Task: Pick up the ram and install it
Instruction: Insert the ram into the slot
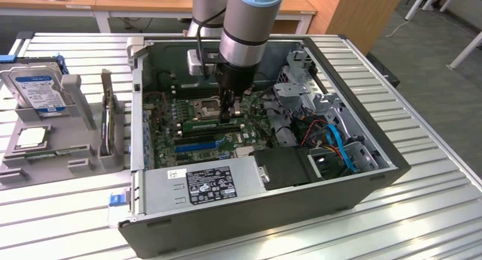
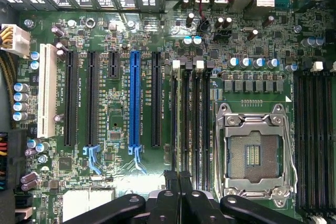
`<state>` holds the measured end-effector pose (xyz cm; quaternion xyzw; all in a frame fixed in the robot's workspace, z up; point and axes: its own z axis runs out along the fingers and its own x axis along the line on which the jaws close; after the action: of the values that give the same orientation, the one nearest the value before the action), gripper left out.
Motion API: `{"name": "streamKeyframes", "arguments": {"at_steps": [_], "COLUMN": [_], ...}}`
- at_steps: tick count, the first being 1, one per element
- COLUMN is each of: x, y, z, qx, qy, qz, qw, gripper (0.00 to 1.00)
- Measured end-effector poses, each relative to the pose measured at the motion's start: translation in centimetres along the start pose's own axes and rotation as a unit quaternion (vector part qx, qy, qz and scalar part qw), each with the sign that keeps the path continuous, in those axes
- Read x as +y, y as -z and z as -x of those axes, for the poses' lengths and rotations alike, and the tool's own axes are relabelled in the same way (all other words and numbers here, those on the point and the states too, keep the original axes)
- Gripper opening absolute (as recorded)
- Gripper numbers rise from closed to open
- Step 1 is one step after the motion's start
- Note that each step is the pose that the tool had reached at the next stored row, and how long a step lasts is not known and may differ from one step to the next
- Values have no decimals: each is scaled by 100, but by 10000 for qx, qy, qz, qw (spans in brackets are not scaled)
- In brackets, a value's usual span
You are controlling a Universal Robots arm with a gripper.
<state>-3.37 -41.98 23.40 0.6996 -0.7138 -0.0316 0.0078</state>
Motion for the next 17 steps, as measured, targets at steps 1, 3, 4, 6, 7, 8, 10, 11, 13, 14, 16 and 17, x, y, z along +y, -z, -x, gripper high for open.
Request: {"name": "streamKeyframes", "arguments": {"at_steps": [1,3,4,6,7,8,10,11,13,14,16,17], "x": [0,0,0,0,0,0,0,0,0,0,0,0], "y": [0,0,1,0,1,1,1,1,1,1,1,1], "z": [0,-2,-4,-5,-8,-9,-9,-9,-9,-9,-9,-9], "qx": [-1,-2,-1,-1,0,0,-1,-2,-1,-1,-1,-1], "qy": [0,1,4,9,16,16,17,20,25,27,33,34], "qz": [0,0,0,0,1,1,1,1,1,1,1,2], "qw": [10000,10000,10000,10000,10000,10000,10000,10000,10000,10000,10000,10000], "gripper": [11,11,11,11,11,11,11,11,11,11,11,11]}}
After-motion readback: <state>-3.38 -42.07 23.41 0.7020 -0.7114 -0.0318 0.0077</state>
